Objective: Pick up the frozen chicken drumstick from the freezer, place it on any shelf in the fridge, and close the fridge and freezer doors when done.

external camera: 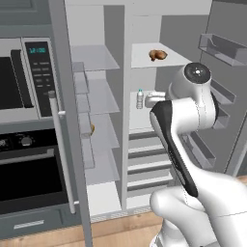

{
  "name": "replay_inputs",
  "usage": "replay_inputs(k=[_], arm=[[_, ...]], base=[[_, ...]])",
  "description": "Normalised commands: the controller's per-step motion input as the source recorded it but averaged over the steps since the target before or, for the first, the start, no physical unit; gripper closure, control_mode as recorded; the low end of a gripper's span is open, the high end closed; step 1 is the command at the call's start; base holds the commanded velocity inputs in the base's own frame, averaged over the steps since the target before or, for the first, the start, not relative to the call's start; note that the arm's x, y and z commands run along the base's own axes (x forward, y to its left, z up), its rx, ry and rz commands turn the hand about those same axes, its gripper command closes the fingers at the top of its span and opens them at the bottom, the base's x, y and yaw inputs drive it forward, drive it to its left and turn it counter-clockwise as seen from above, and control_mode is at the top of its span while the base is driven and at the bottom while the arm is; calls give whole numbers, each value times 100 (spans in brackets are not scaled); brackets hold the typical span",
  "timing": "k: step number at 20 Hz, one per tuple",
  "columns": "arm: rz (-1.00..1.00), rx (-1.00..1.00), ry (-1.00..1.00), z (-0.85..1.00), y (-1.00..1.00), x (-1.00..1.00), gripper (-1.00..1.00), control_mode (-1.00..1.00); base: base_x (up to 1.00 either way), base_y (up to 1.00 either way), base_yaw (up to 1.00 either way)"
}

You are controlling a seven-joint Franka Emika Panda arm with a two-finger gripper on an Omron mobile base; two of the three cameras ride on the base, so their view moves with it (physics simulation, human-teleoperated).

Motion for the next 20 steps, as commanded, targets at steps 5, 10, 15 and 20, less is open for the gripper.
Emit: replay_inputs(k=[5,10,15,20], arm=[[0,0,0,0,0,0,-100,100],[0,0,0,0,0,0,-100,100],[0,0,0,0,0,0,-100,100],[0,0,0,0,0,0,-100,100]], base=[[-6,0,0],[29,0,0],[8,0,0],[2,0,0]])
